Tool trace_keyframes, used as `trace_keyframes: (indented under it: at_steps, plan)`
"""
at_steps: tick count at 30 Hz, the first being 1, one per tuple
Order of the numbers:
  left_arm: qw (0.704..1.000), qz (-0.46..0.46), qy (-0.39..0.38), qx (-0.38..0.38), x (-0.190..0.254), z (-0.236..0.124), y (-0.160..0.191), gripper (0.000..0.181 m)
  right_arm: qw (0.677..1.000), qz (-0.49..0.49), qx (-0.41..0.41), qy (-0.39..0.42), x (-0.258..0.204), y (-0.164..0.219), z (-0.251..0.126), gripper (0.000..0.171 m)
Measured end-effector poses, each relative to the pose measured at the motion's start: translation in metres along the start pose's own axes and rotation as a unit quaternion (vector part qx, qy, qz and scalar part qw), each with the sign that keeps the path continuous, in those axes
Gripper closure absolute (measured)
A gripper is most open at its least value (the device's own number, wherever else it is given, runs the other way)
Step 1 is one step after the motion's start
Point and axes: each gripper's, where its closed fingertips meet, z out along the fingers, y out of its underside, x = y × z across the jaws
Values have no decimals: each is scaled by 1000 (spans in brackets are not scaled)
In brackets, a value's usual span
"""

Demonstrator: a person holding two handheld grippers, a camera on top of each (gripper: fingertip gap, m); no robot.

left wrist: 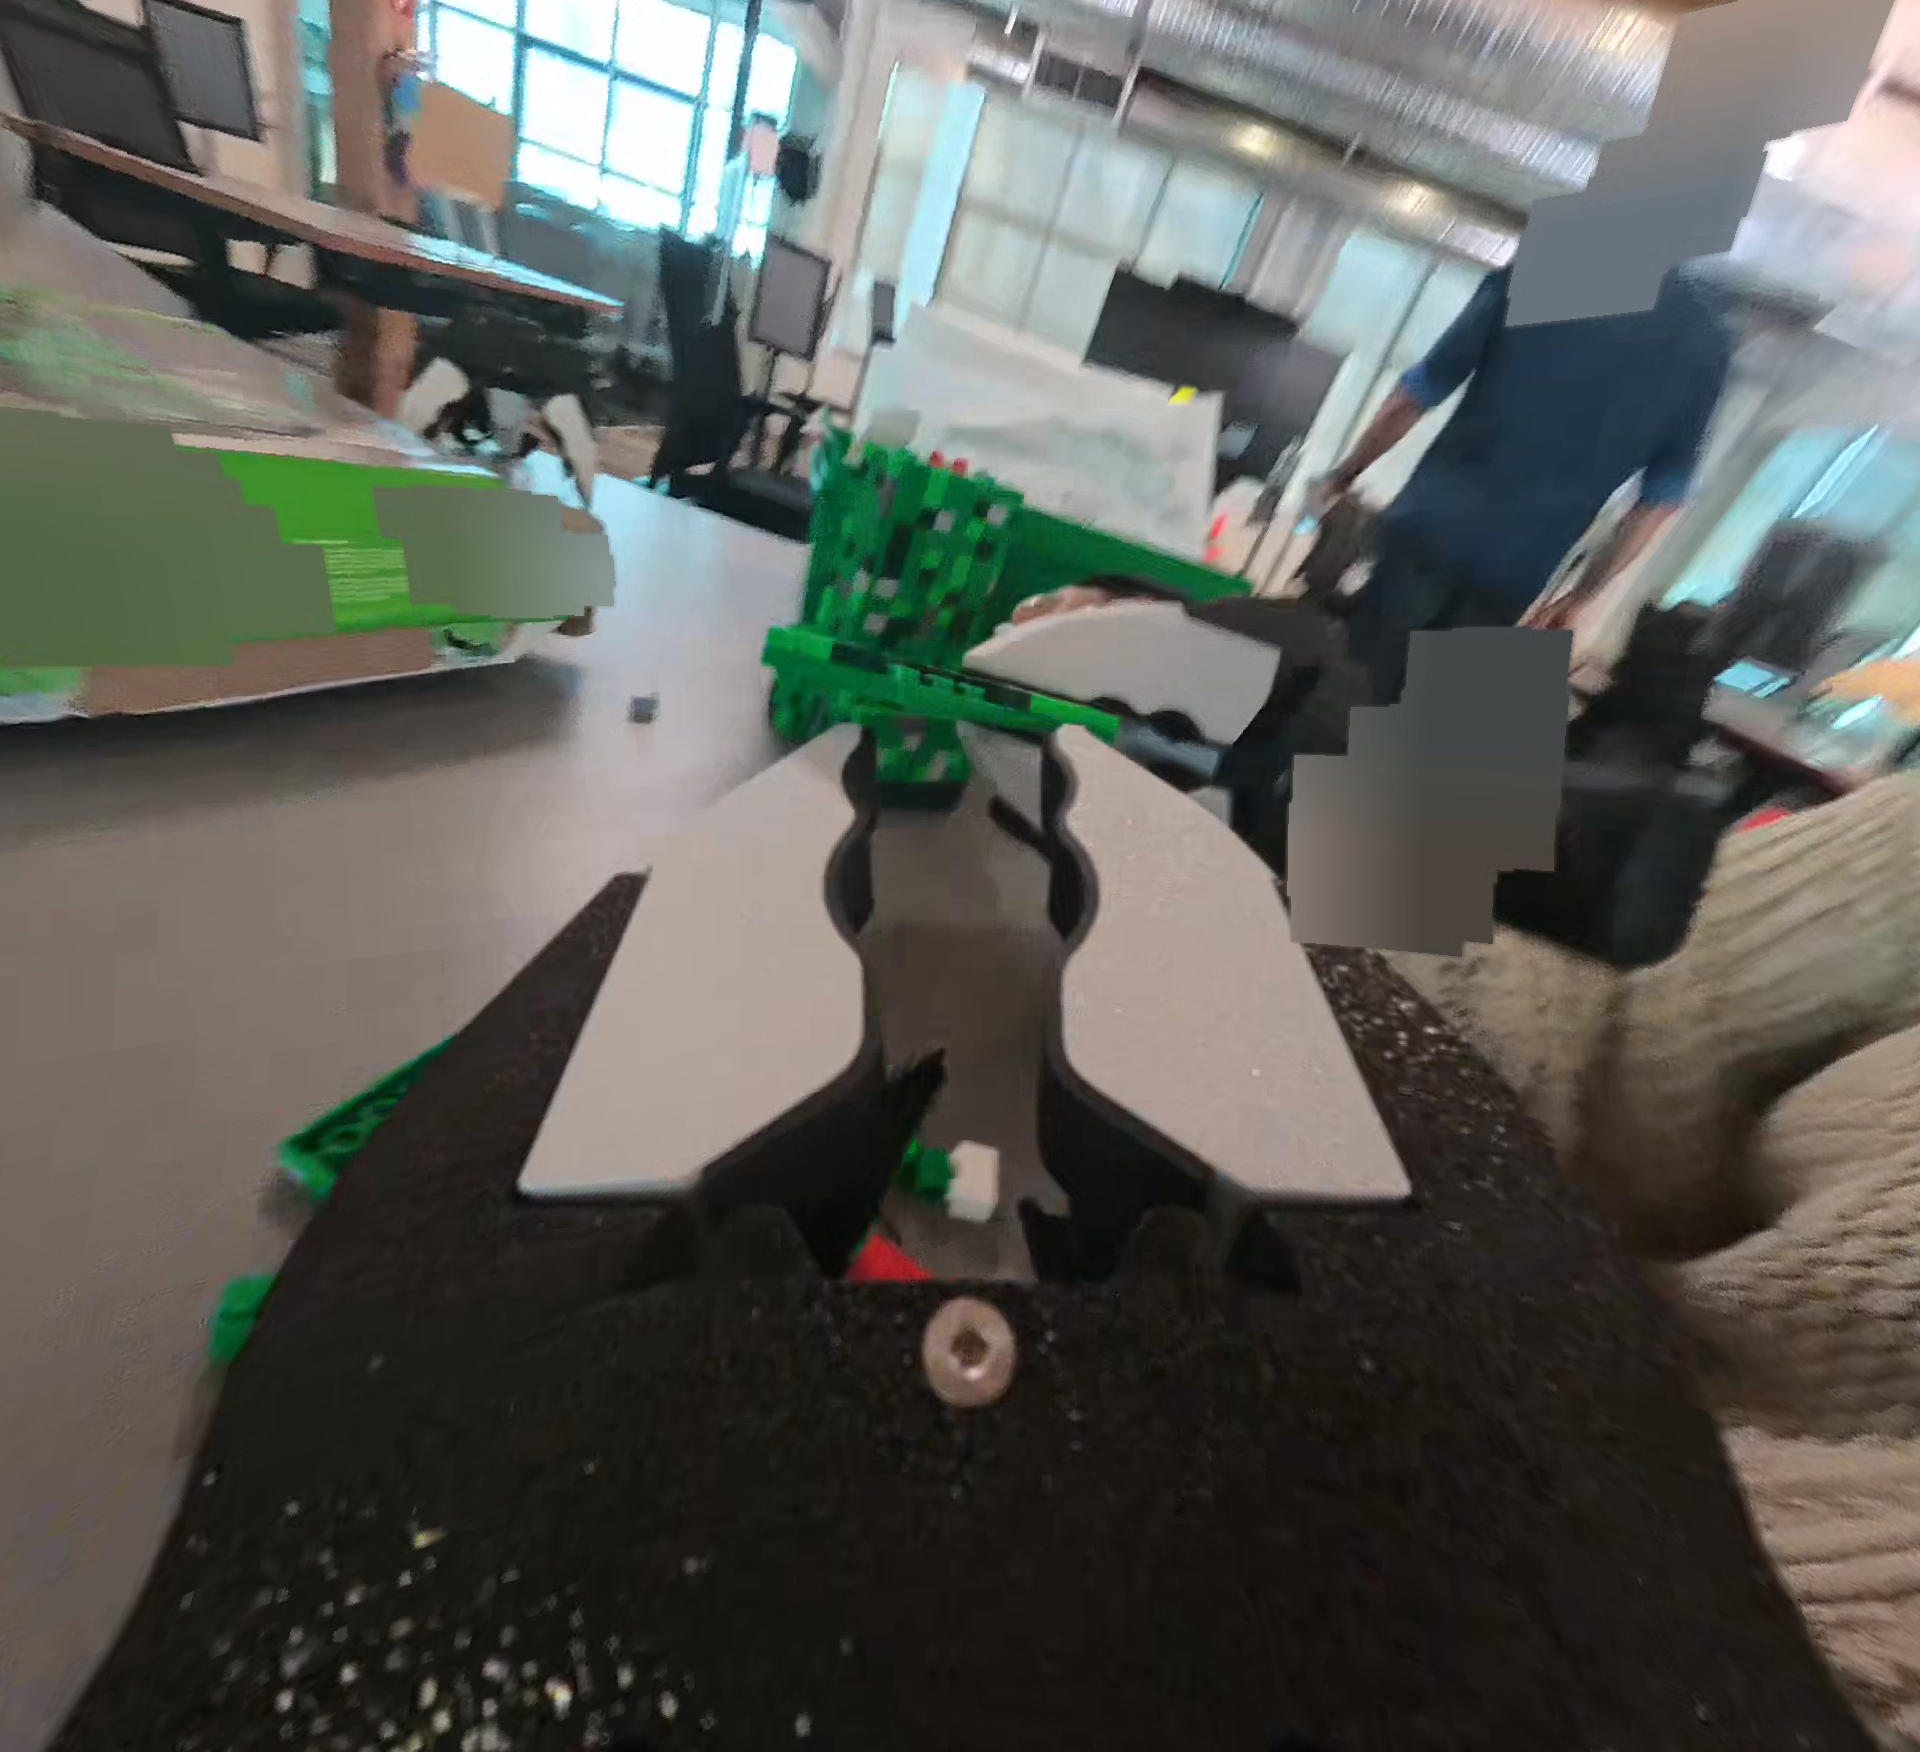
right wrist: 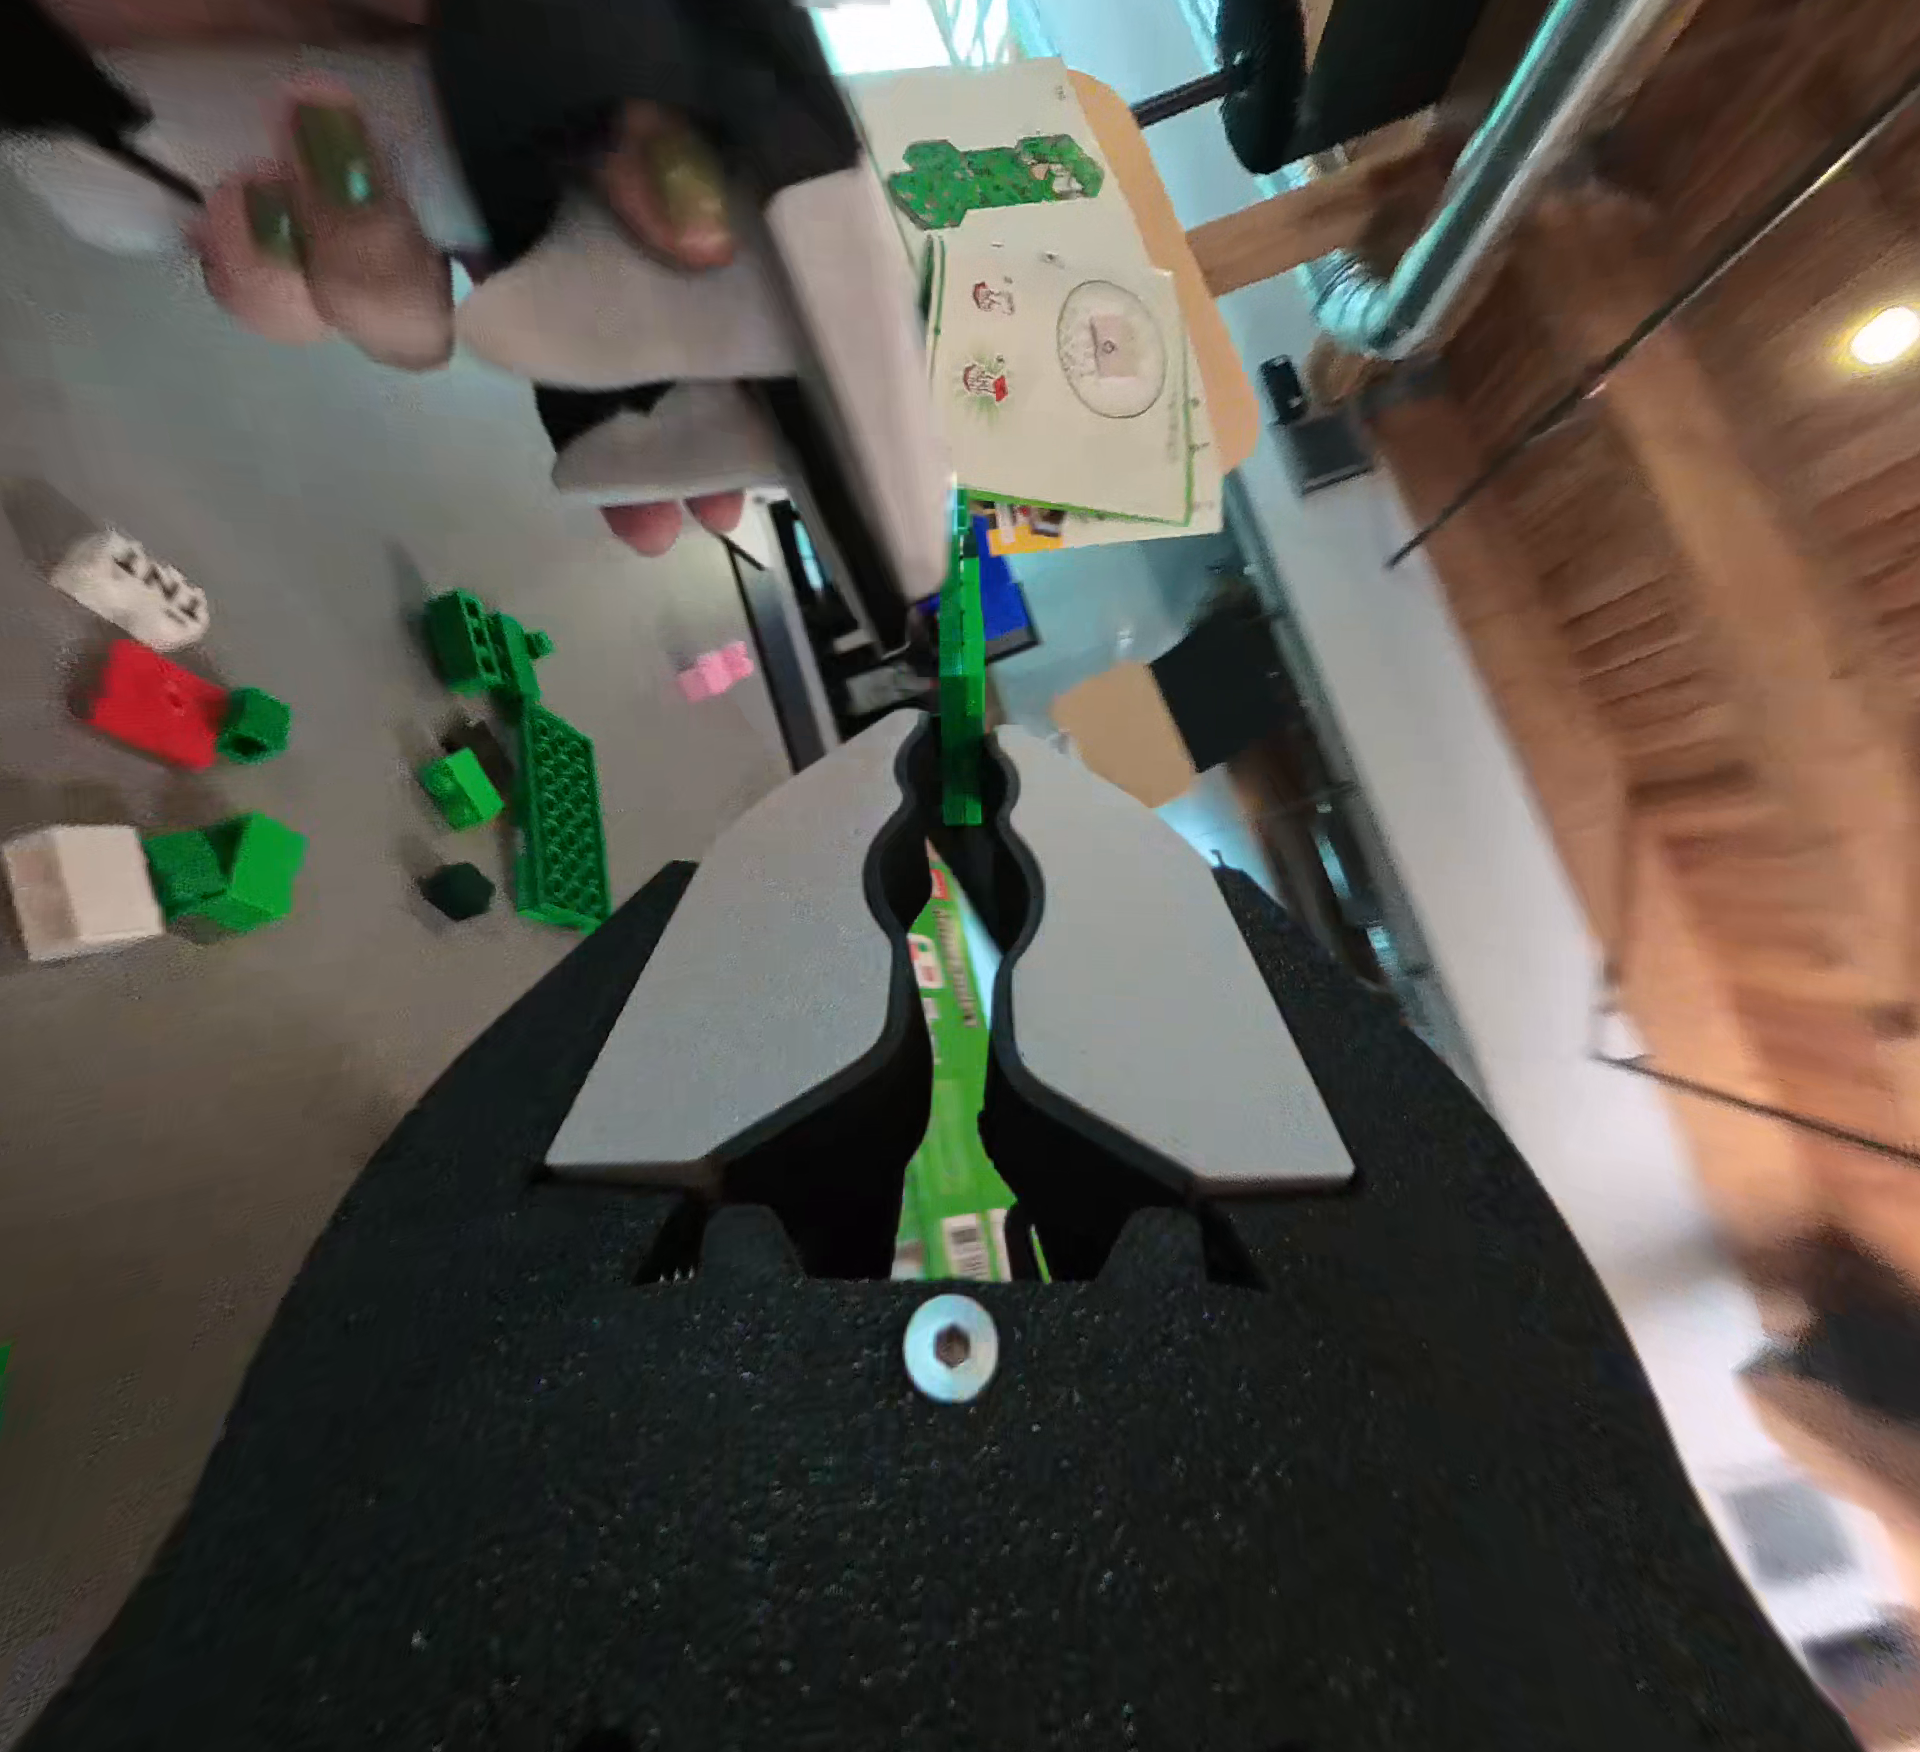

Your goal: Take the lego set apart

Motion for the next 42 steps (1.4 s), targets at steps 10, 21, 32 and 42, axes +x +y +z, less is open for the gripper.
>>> trace_keyframes:
  at_steps: [10, 21, 32, 42]
  plan:
    - [976, -177, 108, 70, 2, -11, -14, 172, 988, -147, -5, 46, 3, -5, -3, 165]
    - [998, -22, -66, 7, -26, -14, -7, 178, 991, 43, -49, -120, -38, 12, 6, 149]
    - [921, 299, -184, -169, -29, -3, 25, 178, 880, 443, -43, -165, -32, 9, 16, 141]
    - [854, 434, -205, -201, -26, 1, 33, 178, 795, 566, -7, -219, -31, 7, 12, 146]
